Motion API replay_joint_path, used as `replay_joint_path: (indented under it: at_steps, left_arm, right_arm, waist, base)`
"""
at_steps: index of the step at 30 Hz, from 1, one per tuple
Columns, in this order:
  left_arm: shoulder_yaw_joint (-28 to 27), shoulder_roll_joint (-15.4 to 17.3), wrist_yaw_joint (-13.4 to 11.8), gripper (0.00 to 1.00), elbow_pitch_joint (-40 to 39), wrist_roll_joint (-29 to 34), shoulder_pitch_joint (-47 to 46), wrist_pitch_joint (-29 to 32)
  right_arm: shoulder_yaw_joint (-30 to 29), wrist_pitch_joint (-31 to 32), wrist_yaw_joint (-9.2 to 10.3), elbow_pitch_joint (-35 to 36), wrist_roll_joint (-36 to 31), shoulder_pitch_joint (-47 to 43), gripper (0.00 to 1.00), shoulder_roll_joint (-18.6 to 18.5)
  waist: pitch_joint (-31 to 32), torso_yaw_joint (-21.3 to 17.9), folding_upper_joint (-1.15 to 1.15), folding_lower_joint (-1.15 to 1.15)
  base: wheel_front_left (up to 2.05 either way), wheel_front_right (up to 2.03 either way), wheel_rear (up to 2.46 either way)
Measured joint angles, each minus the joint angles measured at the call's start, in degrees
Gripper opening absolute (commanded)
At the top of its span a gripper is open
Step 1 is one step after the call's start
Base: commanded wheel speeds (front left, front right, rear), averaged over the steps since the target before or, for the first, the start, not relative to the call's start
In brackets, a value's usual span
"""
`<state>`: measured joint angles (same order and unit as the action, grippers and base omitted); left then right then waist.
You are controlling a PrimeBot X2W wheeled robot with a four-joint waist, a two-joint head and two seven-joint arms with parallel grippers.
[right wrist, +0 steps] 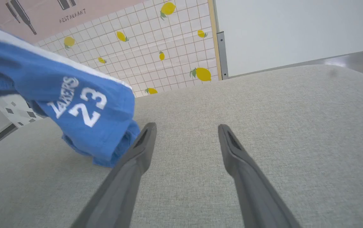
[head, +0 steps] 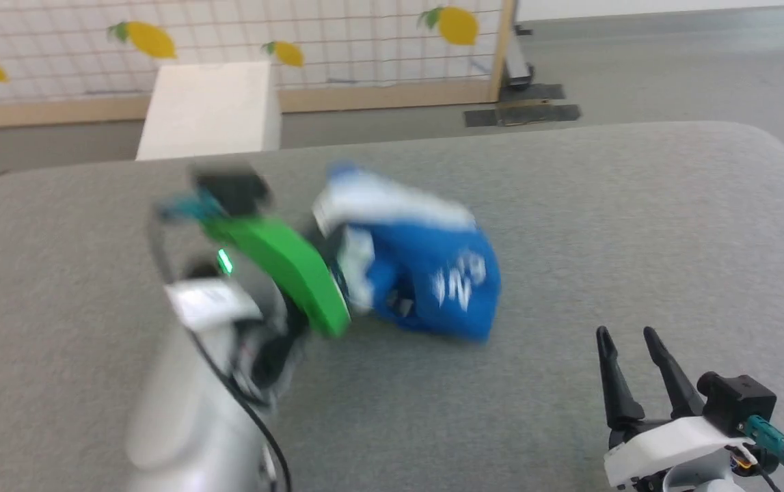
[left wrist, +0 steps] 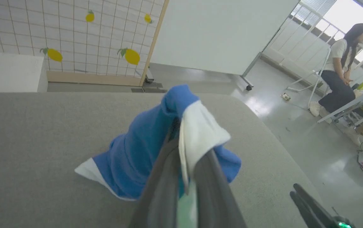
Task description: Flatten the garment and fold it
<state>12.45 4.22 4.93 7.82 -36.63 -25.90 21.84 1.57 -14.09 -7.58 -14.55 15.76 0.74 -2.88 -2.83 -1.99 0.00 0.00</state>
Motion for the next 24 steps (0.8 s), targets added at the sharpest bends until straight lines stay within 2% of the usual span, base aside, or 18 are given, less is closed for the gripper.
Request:
replay_joint_path:
  at_steps: [3, 4, 6, 8, 11, 12, 13, 20, 24]
  left_arm:
    - [4.36, -0.29, 0.03, 0.00, 6.62, 1.42, 4.62, 0.51]
    - [8.01, -0.23, -0.02, 0.00, 11.77, 3.76, 6.99, 2.93]
    - [11.33, 0.37, 0.04, 0.00, 16.22, 6.44, 8.73, 5.43]
    - [12.25, 0.51, 0.04, 0.00, 19.48, 6.61, 10.08, 6.46]
    - [11.24, 0.05, 0.02, 0.00, 20.29, 4.72, 10.56, 5.52]
    - [10.31, -0.13, -0.10, 0.20, 19.72, 3.71, 10.46, 4.30]
    - [9.68, -0.21, -0.24, 1.00, 19.07, 2.96, 10.28, 3.22]
    - [0.80, -0.10, -2.52, 1.00, 8.86, -1.52, 6.87, -7.03]
    - [-2.81, 3.54, -4.59, 1.00, 3.76, 1.31, 7.62, -14.61]
  right_arm:
    - [0.01, -0.07, 0.00, -0.31, 0.52, -0.03, 1.00, 0.00]
    - [0.04, -0.14, 0.00, -0.48, 0.57, -0.09, 1.00, -0.01]
    - [0.10, -0.25, 0.00, -0.71, 0.94, -0.18, 1.00, -0.01]
    - [0.09, -0.33, 0.00, -0.97, 1.14, -0.24, 1.00, -0.02]
    - [-0.11, -0.41, 0.00, -1.15, 1.40, -0.37, 1.00, -0.01]
    - [-0.12, -0.42, 0.00, -1.18, 1.40, -0.44, 1.00, -0.02]
    - [-0.01, -0.43, 0.00, -1.19, 1.40, -0.48, 1.00, -0.01]
    - [-0.10, -0.56, 0.00, -1.36, 1.40, -0.54, 1.00, 0.01]
    - [-0.27, -0.56, 0.00, -1.40, 1.40, -0.71, 1.00, 0.02]
  waist:
    - [0.54, -1.83, 0.00, 0.00]
    - [0.86, -2.78, 0.00, 0.00]
    - [1.15, -3.28, 0.00, 0.00]
    - [1.51, -3.38, 0.00, 0.00]
    - [1.79, -2.71, 0.00, 0.00]
    - [1.85, -2.31, 0.00, 0.00]
    - [1.91, -1.97, 0.00, 0.00]
    - [2.86, 0.89, 0.00, 0.00]
    - [3.84, 2.15, 0.00, 0.00]
  base:
    - [0.00, 0.00, 0.00]
    - [0.00, 0.00, 0.00]
    - [0.00, 0.00, 0.00]
    - [0.00, 0.00, 0.00]
    - [0.00, 0.00, 0.00]
    - [0.00, 0.00, 0.00]
    - [0.00, 0.00, 0.00]
    - [0.00, 0.00, 0.00]
    - [0.00, 0.00, 0.00]
